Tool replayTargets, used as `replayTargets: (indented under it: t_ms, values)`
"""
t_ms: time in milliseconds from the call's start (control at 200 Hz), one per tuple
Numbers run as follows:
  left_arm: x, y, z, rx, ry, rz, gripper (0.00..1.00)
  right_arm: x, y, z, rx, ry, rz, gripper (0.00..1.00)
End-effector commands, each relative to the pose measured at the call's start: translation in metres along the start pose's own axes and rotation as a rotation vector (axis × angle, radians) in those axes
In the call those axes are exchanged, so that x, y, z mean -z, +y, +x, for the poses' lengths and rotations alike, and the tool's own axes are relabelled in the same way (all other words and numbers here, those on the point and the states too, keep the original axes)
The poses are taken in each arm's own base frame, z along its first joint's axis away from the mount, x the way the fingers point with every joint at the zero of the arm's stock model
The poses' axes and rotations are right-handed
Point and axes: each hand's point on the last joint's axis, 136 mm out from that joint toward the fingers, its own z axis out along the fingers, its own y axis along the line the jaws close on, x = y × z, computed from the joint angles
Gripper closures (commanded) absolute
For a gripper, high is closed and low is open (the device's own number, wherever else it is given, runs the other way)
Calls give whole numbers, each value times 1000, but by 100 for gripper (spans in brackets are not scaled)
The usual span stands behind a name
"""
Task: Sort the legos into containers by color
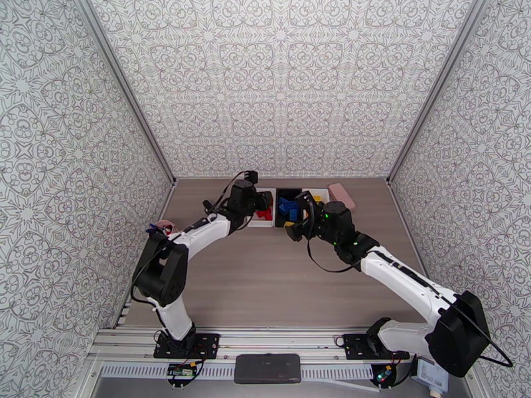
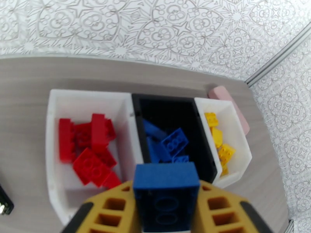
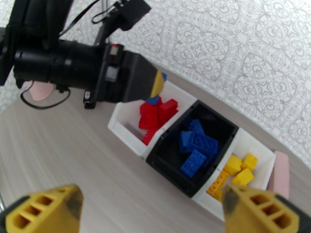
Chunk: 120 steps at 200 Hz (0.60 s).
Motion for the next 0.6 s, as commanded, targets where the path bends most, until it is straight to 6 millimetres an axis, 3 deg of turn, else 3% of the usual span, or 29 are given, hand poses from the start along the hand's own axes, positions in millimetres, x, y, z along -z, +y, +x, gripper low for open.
replayTargets:
  t_ms: [0,185,420,595]
  values:
    - [-22,-27,-11,-72,-40,79,90,4,-10,7,7,18,44,2]
    - [-57,-29,9,-90,13,56,91,9,-19,7,-22,24,92,2]
    - [-75,-31,26,-109,57,18,89,12,-22,10,-28,40,112,2]
    - [-72,-31,24,-130,56,-11,73,14,-26,9,-25,40,133,1]
